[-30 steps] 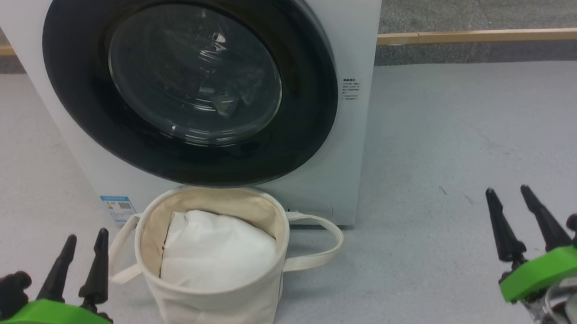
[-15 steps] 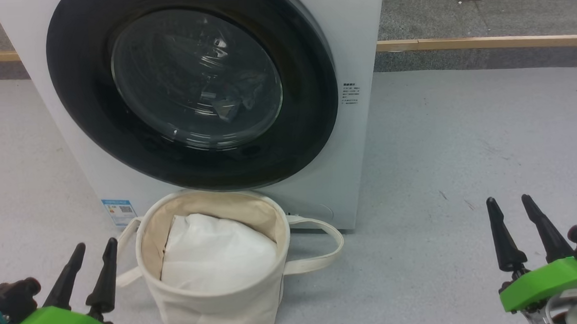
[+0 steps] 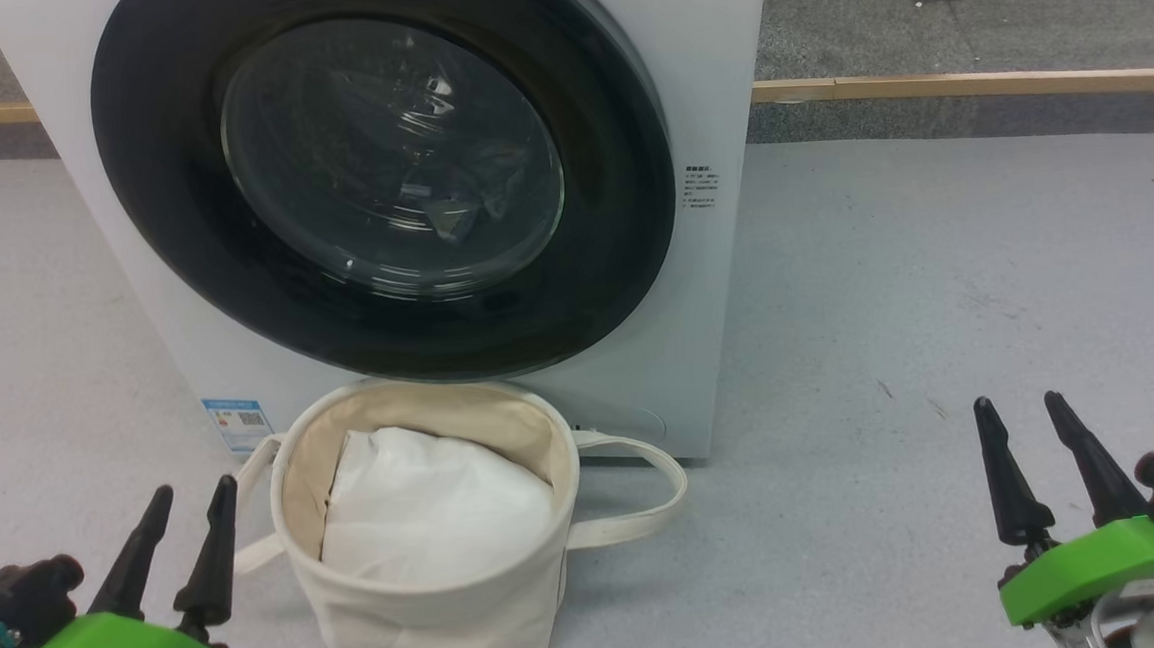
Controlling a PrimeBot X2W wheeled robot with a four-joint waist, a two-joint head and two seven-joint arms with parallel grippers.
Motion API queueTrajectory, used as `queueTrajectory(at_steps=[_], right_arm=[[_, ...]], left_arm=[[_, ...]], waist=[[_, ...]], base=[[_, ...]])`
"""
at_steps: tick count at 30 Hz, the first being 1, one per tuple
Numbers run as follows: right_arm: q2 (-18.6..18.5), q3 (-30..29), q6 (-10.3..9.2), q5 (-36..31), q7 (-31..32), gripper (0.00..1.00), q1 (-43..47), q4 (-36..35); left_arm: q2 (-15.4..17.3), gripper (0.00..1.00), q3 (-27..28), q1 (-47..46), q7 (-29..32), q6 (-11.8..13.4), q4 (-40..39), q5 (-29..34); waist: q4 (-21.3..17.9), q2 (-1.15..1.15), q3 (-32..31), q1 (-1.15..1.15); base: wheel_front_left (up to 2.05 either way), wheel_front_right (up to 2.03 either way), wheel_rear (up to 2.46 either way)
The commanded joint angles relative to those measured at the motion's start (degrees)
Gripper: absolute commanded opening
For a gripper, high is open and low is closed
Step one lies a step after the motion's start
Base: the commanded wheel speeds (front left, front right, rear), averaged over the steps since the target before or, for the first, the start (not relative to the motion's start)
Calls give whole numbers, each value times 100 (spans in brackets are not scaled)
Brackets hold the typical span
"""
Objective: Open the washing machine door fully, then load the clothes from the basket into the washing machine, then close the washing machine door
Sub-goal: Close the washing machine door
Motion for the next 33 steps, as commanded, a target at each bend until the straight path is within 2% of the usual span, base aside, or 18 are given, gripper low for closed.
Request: queueTrajectory(at_steps=[1, 33], right_arm=[[-83, 52, -2, -51, -70, 100, -59, -151], [-30, 50, -2, -81, -70, 100, -84, -125]], left_arm=[[247, 100, 213, -269, -66, -20, -181, -40], [286, 100, 69, -435, -63, -27, -100, -195]], waist=[[3, 0, 7, 0], [21, 0, 98, 0]], base=[[0, 0, 0], [0, 0, 0]])
